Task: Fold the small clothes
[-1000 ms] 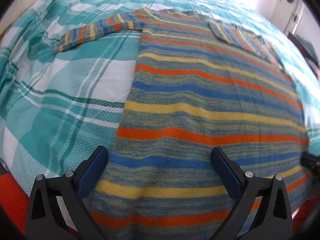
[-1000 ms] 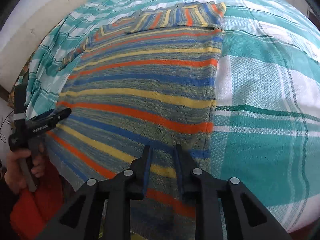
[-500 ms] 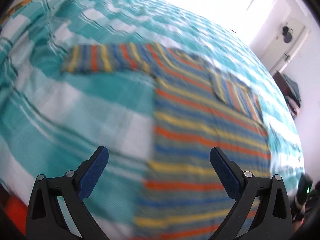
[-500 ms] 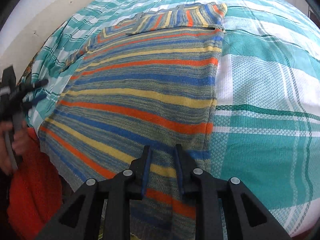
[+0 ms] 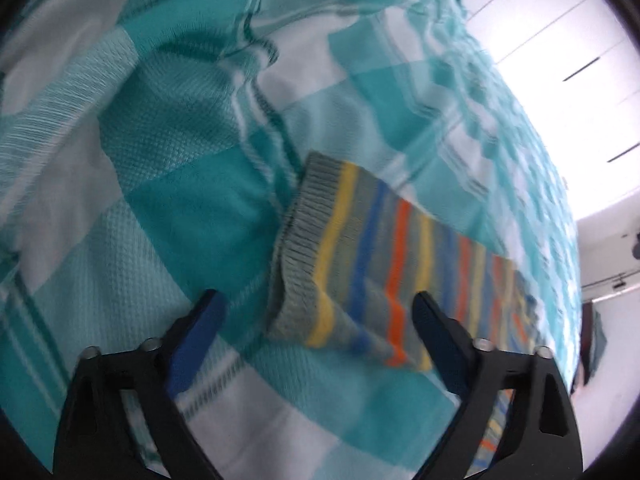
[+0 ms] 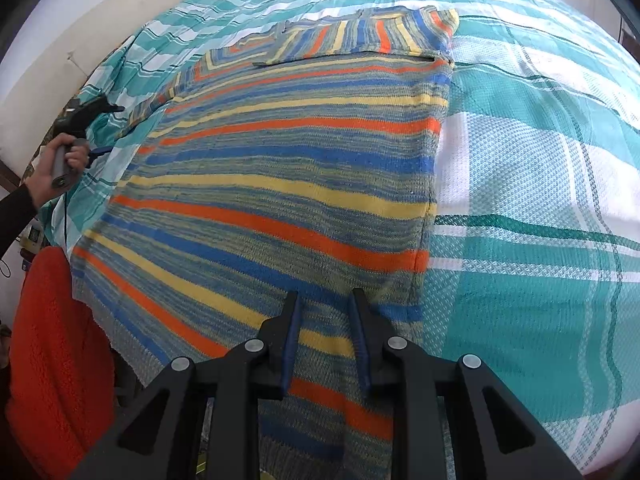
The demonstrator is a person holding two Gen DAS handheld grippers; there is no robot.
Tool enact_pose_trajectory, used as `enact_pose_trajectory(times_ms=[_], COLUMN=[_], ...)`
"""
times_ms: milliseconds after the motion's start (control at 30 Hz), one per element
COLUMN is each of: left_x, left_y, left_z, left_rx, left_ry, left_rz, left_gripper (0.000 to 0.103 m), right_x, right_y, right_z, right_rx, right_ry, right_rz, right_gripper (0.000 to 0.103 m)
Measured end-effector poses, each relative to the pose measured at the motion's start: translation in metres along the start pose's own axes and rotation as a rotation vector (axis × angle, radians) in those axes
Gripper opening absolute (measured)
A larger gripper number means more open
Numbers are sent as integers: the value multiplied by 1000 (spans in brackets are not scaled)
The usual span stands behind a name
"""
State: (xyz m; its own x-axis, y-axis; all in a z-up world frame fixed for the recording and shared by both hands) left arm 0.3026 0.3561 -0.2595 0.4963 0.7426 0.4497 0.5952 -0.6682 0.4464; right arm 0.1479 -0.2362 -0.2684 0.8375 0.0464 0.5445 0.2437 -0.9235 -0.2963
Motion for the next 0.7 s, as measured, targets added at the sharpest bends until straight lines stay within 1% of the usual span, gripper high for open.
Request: enact_pose_trajectory(times_ms=[33, 100, 133, 167, 200, 233, 267, 333, 367, 400, 433, 467, 500, 533, 567, 633, 700], left_x=[0, 1, 2, 3, 7, 12, 15, 25, 27, 27, 22, 17, 4, -18, -30, -79, -123], left_y=[1, 7, 11, 13, 16, 23, 30, 63, 90, 108, 147, 171, 202, 243, 262, 313, 342], left_z=[4, 5, 7, 7, 6, 0, -5, -24, -37, -44, -59, -64, -74, -86, -91, -97, -91], left_rx=[18, 35, 49, 69, 88, 85, 69, 27, -3, -26, -74, -104, -148, -208, -239, -311, -345], left_ry=[9, 32, 36, 37, 43, 68, 87, 148, 183, 204, 242, 258, 276, 298, 305, 300, 270], left_rz=[14, 50, 67, 82, 91, 94, 100, 160, 224, 270, 369, 426, 512, 630, 691, 856, 943], left_gripper=[81, 58, 28, 5, 6, 4, 3, 3, 3, 3, 2, 2, 2, 2, 2, 4, 8], right_x=[0, 0, 0, 0, 0, 0, 0, 0, 0, 0, 0, 0, 0, 0, 0, 0, 0], right_y=[0, 0, 0, 0, 0, 0, 0, 0, 0, 1, 0, 0, 1, 1, 1, 1, 1], right_z=[0, 1, 1, 1, 2, 2, 2, 1, 1, 1, 1, 1, 1, 1, 1, 1, 1], right_rx=[1, 2, 3, 4, 4, 4, 5, 6, 8, 10, 11, 12, 13, 13, 13, 13, 13], right_ry=[0, 1, 2, 2, 2, 3, 4, 5, 5, 6, 7, 8, 9, 9, 9, 8, 8], right_rz=[0, 0, 1, 1, 2, 3, 3, 5, 7, 9, 12, 14, 14, 14, 14, 15, 15], right_gripper=[25, 25, 25, 25, 25, 25, 25, 25, 25, 25, 25, 26, 26, 26, 26, 26, 26])
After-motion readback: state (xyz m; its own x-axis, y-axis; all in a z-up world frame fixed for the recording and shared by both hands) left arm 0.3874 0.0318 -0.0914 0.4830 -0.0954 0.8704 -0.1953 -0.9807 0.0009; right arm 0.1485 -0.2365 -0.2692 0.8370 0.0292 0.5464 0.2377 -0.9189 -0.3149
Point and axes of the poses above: each gripper's, at about its wrist camera, not at the fingertips, and z roughly the way its jaws point, y to its right, x to its top, the point moved 8 cm from there along z, roughly the way its jaws point, and after that the axes turned 13 degrees about y, right-handed, at the moved point
